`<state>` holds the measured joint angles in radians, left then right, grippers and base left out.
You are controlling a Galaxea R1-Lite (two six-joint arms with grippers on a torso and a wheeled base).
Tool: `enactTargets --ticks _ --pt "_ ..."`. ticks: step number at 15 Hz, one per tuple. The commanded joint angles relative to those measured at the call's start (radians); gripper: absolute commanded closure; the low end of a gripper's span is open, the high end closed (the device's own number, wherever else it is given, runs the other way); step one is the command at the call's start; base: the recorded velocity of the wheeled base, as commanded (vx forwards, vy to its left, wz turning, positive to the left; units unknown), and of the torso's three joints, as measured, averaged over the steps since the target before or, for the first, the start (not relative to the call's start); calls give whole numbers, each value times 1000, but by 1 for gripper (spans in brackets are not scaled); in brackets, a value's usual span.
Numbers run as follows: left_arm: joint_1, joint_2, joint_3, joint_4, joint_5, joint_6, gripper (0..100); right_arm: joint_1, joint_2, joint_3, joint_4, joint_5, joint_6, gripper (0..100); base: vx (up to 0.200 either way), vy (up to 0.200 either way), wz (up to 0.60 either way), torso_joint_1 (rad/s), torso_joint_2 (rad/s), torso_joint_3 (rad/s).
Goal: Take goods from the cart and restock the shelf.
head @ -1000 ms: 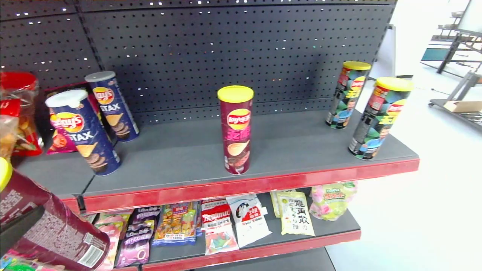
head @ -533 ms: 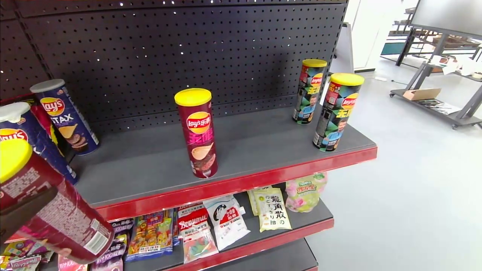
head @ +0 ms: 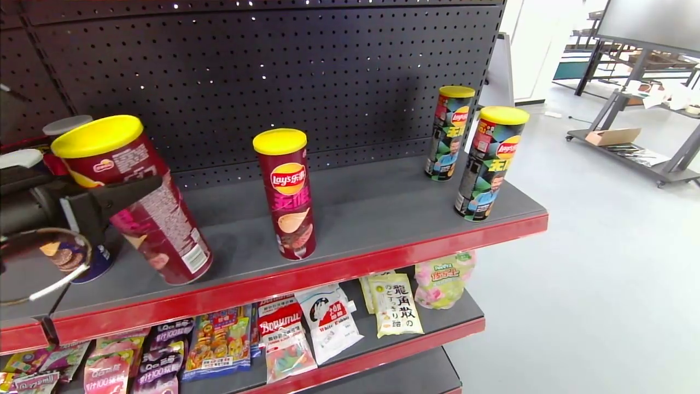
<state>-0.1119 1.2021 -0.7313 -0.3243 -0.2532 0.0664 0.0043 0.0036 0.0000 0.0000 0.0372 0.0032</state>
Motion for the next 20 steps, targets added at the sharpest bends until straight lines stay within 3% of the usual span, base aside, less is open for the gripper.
enactTargets --ticks 1,4,8,10,20 --pt "1 194 -106 -42 -14 1 100 0 -1 0 -2 1 0 0 0 0 0 0 0 0" --pt "-2 318 -223 -55 -20 7 100 0 -1 0 0 0 0 0 0 0 0 0 0 0" --pt "0 501 -347 -121 -51 53 100 0 -1 0 0 1 0 0 0 0 0 0 0 0" --pt "-18 582 -416 -130 -110 59 100 0 -1 0 0 0 0 0 0 0 0 0 0 0" --pt "-80 764 -616 -150 -113 62 100 0 -1 0 0 0 0 0 0 0 0 0 0 0"
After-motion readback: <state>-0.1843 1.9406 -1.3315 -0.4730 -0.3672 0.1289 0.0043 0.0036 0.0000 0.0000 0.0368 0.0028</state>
